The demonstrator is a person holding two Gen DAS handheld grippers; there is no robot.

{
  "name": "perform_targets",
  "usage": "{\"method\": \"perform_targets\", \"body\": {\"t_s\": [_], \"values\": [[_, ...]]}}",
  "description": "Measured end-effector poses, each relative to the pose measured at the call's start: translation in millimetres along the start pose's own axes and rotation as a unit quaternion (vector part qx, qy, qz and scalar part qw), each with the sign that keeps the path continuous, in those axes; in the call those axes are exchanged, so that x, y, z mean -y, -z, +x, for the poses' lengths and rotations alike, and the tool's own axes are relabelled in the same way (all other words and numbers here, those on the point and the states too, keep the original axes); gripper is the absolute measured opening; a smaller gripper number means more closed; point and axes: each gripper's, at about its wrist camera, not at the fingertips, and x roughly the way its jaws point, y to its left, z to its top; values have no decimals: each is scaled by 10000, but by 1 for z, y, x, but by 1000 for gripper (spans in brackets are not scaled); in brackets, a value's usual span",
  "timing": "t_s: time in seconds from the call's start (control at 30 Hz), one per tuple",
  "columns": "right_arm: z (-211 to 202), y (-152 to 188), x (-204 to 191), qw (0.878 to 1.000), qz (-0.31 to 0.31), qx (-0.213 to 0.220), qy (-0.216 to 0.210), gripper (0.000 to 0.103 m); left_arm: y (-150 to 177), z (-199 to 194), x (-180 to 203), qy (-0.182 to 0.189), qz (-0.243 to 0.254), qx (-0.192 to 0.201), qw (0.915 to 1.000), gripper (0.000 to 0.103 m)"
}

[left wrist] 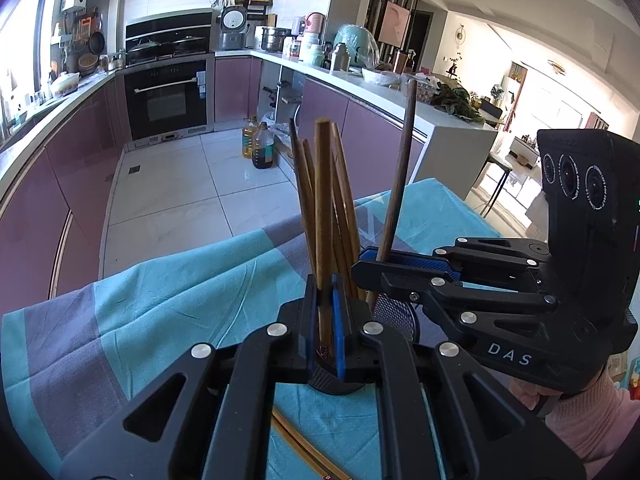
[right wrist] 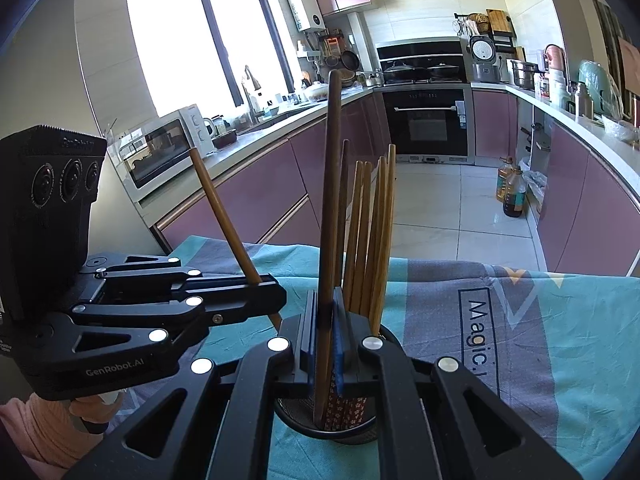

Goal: Organize utensils
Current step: 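Open both tools to release the chopsticks inside the cup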

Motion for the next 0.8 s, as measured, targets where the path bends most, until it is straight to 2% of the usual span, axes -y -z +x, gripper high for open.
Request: {"method": "perform_targets", "body": {"t_s": [0.4,0.5,0.73,0.8], "values": [[10,2,8,9998,198,-78,56,8,-8,20,-12,14,-192,-56,9998,8],[8,3,10,9997,227,-58,71,9,-7,19,-15,23,-219,44,9997,19],[-2,9,10,9997,224,20,26,11,5,1,-17,-144,-278,333,9990,26],[-8,10,9,9998,194,73,0,16,6,-6,-19,-234,-273,454,9983,30]]}}
